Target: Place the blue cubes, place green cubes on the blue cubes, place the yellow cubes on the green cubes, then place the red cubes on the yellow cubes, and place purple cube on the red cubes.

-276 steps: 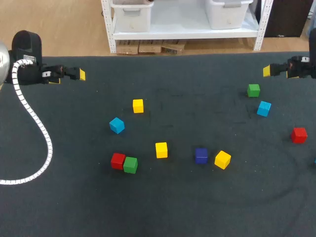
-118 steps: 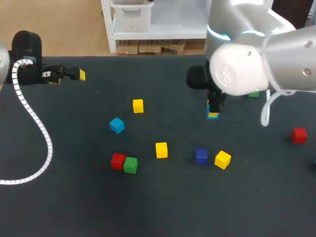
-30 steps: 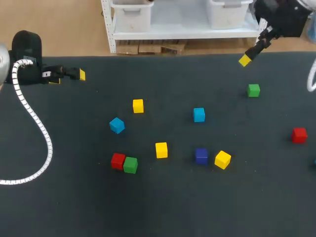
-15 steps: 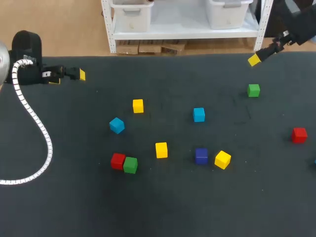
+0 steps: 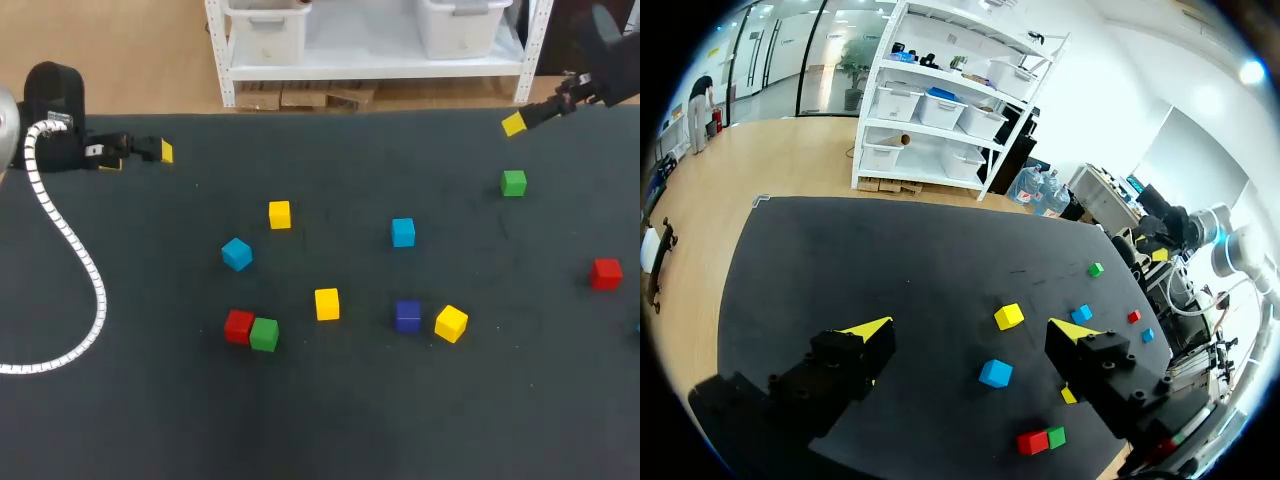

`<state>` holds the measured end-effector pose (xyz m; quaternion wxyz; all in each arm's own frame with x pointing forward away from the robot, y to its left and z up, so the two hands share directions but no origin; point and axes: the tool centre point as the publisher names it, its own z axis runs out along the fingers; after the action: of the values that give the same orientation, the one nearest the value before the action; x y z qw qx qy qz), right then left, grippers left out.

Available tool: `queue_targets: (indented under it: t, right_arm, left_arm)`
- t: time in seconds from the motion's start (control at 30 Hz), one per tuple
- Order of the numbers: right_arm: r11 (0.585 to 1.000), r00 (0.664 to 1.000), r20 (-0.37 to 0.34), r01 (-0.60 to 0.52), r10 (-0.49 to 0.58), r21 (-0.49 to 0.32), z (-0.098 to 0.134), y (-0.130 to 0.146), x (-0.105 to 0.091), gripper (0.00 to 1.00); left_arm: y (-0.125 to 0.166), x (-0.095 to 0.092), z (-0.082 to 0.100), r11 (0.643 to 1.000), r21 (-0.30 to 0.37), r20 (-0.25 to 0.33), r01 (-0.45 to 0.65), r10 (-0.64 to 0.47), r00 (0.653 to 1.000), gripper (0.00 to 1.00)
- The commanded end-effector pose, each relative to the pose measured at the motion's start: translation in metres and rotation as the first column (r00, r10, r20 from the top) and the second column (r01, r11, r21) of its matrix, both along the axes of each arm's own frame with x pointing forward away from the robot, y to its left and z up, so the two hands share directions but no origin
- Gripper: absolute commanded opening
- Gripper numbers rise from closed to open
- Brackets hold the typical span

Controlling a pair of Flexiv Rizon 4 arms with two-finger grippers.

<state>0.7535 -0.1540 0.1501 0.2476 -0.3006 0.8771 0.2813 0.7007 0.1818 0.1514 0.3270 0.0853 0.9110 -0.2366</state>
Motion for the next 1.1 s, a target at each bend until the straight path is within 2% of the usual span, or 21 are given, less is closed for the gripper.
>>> queue_targets:
  t: [0.03,0.6,0.63,0.8,0.9,1.03,1.1]
  right_arm:
    - [1.0,1.0,0.002,0.0,0.0,0.003,0.0,-0.001,-0.001,1.0]
    - [1.0,1.0,0.002,0.0,0.0,0.003,0.0,-0.001,-0.001,1.0]
    - [1.0,0.999,0.032,0.015,-0.014,-0.02,0.003,-0.001,-0.002,1.0]
    - [0.992,0.999,0.04,0.017,-0.012,-0.123,0.012,-0.005,-0.024,1.0]
    - [0.988,0.999,0.052,0.005,0.003,-0.155,0.017,-0.011,-0.038,1.0]
    - [0.96,0.994,0.101,-0.018,0.048,-0.279,0.021,-0.022,-0.054,1.0]
    - [0.937,0.992,0.103,-0.034,0.074,-0.347,0.023,-0.032,-0.06,1.0]
  left_arm:
    - [0.002,0.0,-0.001,1.0,-0.009,0.006,0.007,-0.007,1.0,1.0]
    - [0.002,0.0,-0.001,1.0,-0.009,0.006,0.007,-0.007,1.0,1.0]
    - [0.002,0.0,-0.001,1.0,-0.009,0.006,0.007,-0.007,1.0,1.0]
    - [0.002,0.0,-0.001,1.0,-0.009,0.006,0.007,-0.007,1.0,1.0]
    - [0.002,0.0,-0.001,1.0,-0.009,0.006,0.007,-0.007,1.0,1.0]
    - [0.002,0.0,-0.001,1.0,-0.009,0.006,0.007,-0.007,1.0,1.0]
    - [0.002,0.0,-0.001,1.0,-0.009,0.006,0.007,-0.007,1.0,1.0]
